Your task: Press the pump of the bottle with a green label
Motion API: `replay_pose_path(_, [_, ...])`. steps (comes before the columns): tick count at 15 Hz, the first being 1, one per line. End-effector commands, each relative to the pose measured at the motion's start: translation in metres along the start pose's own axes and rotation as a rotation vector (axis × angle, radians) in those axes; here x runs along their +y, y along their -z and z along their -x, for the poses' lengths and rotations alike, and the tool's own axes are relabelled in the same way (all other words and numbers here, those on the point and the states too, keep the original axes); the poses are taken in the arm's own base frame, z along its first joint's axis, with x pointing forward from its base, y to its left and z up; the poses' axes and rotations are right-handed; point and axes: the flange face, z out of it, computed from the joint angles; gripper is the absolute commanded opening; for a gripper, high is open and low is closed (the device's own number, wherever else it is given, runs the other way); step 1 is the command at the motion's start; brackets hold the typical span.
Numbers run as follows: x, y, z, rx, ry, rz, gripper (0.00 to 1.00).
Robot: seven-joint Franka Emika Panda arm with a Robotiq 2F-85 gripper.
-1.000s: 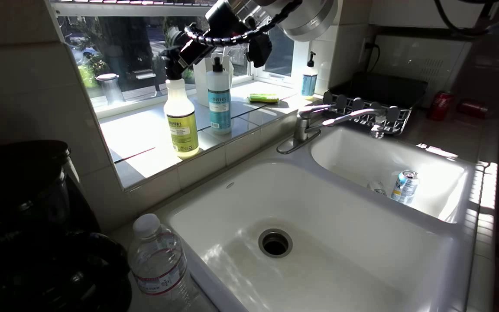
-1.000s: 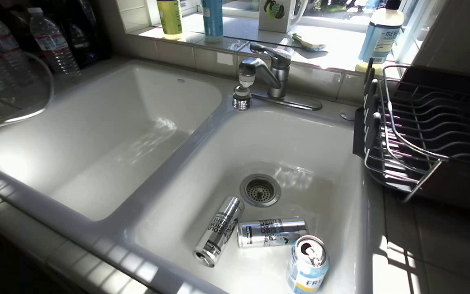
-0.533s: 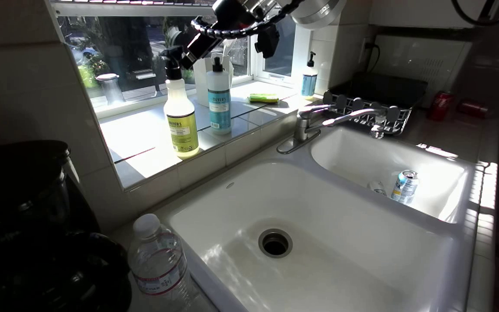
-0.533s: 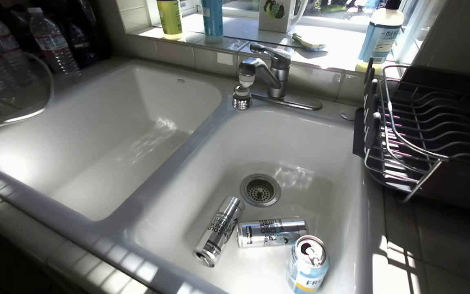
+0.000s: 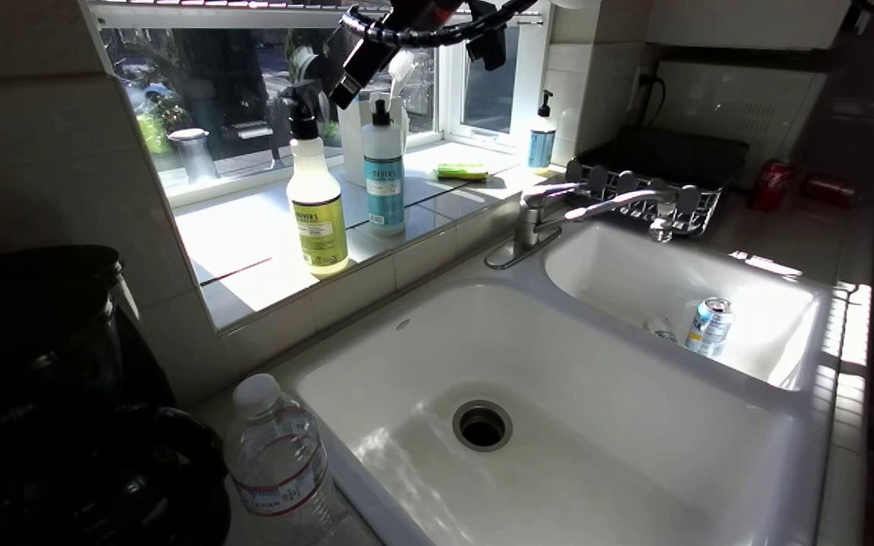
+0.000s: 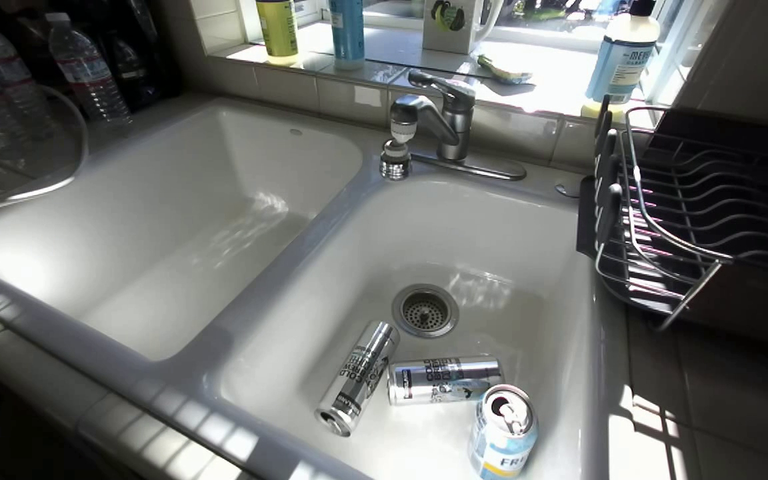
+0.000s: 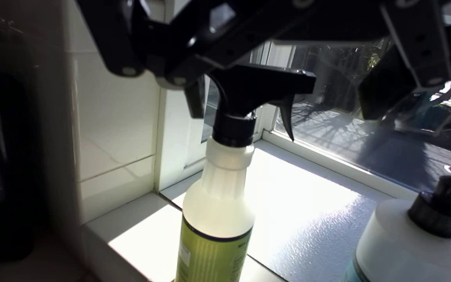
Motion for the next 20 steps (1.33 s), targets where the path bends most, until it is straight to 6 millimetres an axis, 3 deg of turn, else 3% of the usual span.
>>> replay_pose_path(1, [-0.005, 0.021, 0.004, -0.044, 0.002, 0.006, 1.0])
replay_pose_path(12, [-0.01, 0.074, 0.007, -0.1, 0.043, 0.005, 1.0])
replay_pose_path(20, [-0.014, 0.107, 0.03, -0.096, 0.013, 0.01, 1.0])
